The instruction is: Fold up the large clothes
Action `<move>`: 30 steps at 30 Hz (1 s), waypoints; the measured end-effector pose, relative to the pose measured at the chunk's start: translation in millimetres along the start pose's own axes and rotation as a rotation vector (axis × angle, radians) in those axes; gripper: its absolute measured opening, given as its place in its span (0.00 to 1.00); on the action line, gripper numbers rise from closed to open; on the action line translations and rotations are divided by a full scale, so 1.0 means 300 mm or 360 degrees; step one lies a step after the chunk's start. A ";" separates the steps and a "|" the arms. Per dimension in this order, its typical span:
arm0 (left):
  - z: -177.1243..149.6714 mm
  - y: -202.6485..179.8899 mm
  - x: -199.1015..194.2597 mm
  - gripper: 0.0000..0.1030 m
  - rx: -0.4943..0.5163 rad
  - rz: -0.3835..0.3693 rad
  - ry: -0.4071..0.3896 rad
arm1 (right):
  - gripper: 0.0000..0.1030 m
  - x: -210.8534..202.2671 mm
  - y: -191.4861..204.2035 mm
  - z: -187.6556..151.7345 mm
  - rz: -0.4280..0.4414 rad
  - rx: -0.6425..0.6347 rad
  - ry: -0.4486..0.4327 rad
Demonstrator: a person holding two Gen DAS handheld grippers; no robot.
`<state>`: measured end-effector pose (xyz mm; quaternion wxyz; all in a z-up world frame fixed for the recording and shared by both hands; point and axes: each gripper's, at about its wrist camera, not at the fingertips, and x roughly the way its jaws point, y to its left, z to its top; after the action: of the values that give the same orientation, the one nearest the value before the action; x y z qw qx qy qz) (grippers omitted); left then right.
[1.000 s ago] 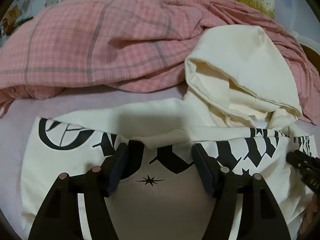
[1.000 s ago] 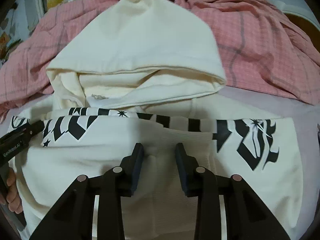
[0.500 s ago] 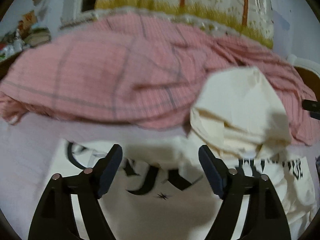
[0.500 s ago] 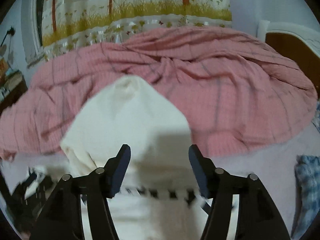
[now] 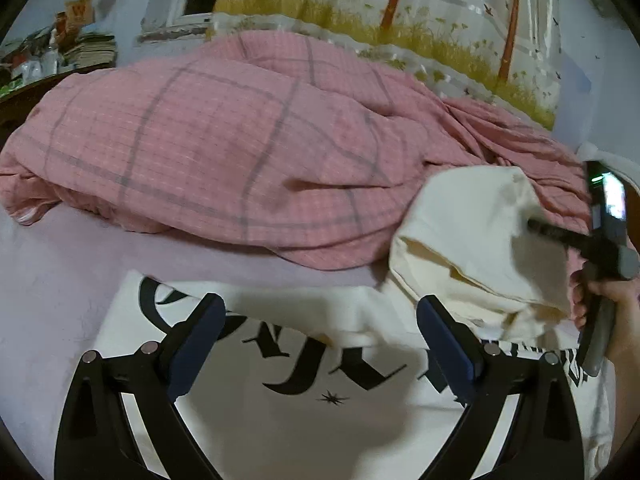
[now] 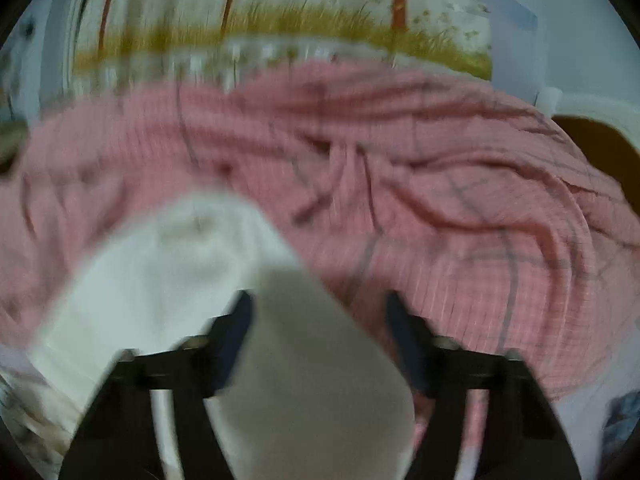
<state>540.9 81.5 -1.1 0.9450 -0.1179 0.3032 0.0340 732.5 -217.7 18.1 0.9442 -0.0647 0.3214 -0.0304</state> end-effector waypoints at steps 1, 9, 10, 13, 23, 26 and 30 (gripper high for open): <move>-0.003 -0.010 -0.005 0.93 0.0019 0.0005 -0.0006 | 0.21 0.023 0.016 -0.012 -0.0022 -0.0063 0.0072; -0.004 -0.094 -0.058 0.93 0.0113 -0.0043 -0.0074 | 0.05 -0.318 0.053 -0.080 0.0206 -0.0116 -0.0180; -0.001 -0.099 -0.075 0.93 0.0101 -0.0064 -0.0100 | 0.05 -0.380 0.064 -0.112 0.0242 -0.0164 -0.0197; 0.016 -0.093 -0.125 0.93 0.0035 -0.0219 -0.0149 | 0.05 -0.508 0.096 -0.216 0.0283 -0.0243 -0.0183; 0.005 -0.163 -0.137 0.93 0.0151 -0.0157 -0.0202 | 0.05 -0.551 0.099 -0.342 0.0260 -0.0267 -0.0225; 0.015 -0.137 -0.140 0.93 0.0053 -0.0198 -0.0195 | 0.05 -0.562 0.111 -0.333 0.0341 -0.0395 -0.0157; 0.019 -0.105 -0.129 0.93 -0.0110 -0.0412 -0.0108 | 0.05 -0.631 0.128 -0.446 0.0445 -0.0546 -0.0130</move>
<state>517.0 52.6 32.2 0.9466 -0.1874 0.2519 -0.0738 501.5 -174.5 21.9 0.9267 -0.1803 0.2892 0.1584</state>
